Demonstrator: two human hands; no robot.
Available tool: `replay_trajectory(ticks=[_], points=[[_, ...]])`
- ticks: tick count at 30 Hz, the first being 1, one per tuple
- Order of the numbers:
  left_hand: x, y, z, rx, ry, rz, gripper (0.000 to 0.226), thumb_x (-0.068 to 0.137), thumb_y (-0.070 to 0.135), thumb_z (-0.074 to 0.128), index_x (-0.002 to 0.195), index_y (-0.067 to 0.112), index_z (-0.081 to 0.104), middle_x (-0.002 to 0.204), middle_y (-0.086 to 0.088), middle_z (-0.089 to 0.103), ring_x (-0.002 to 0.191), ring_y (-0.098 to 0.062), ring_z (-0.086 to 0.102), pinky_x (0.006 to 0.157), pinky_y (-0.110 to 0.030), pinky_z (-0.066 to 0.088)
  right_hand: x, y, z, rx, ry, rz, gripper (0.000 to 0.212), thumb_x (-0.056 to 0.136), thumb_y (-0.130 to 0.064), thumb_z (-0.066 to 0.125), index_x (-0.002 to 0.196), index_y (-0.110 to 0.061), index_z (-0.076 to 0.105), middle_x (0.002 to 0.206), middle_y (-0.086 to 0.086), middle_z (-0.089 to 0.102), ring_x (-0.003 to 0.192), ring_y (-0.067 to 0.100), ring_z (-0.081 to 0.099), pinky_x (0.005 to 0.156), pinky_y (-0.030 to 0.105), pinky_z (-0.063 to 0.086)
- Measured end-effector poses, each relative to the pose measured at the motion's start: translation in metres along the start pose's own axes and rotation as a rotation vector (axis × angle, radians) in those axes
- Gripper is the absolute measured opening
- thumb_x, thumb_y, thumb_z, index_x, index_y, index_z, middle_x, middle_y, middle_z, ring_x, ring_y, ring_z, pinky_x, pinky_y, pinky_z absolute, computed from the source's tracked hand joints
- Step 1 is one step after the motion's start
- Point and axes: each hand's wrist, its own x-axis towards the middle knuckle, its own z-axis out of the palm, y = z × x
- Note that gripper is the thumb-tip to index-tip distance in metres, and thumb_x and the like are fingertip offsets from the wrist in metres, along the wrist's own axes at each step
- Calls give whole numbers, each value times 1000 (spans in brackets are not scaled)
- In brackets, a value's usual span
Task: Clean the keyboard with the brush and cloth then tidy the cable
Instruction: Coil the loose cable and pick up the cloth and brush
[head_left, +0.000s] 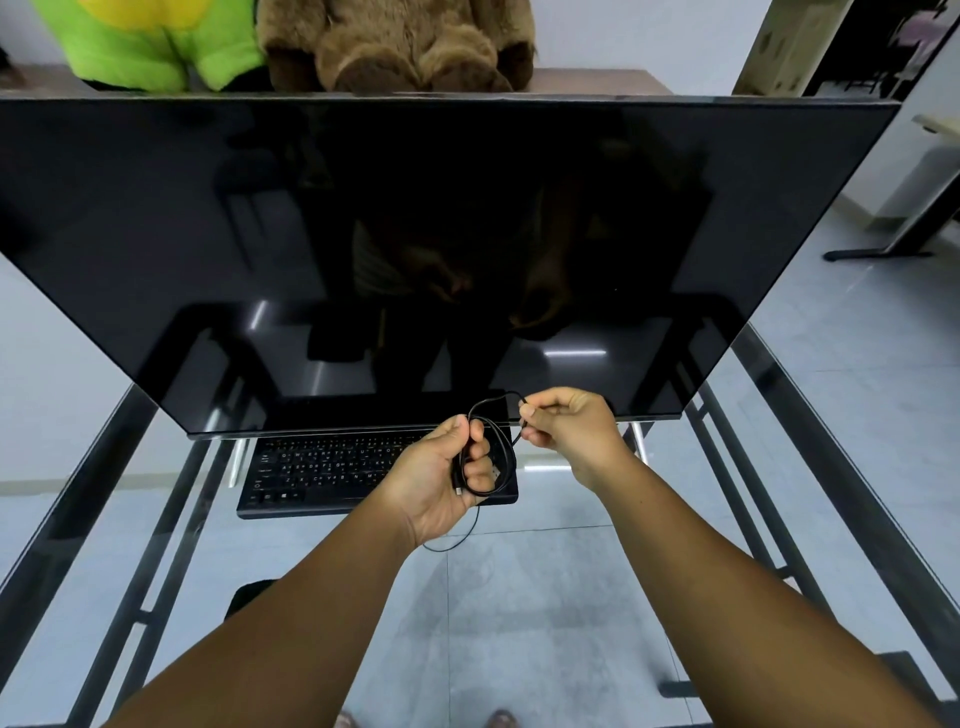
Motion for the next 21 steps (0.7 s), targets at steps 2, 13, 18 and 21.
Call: replay_trajectory(ticks=[2,13,18,21], points=[[-1,1,1,8,1,8,31,104,26,37,79,12,50,70,-2,38,55,-11,31,46,-18,32,-1,0,1,60,-20,44,3,86,-1,70,88,-3,70,73,13,67,59,16,64,61,22,55],[-4,4,-1,104,-16,18,29,104,26,37,81,13,50,69,-1,39,57,-11,30,48,-19,31,-3,-5,2,204,-102,217,7,87,3,67,86,-4,70,69,10,68,54,12,63,56,18,55],[-5,4,-4,195,-33,29,31,105,28,37,81,14,50,69,-1,40,58,-12,33,52,-21,37,-8,-2,2,164,-154,296,6,87,-1,69,88,-6,68,68,9,67,54,12,63,53,18,55],[-5,2,-9,348,-22,58,32,105,30,35,81,16,50,69,1,44,62,-13,38,63,-25,41,-11,-2,0,64,-249,337,7,88,-2,68,88,-9,68,68,8,65,54,12,63,48,18,51]])
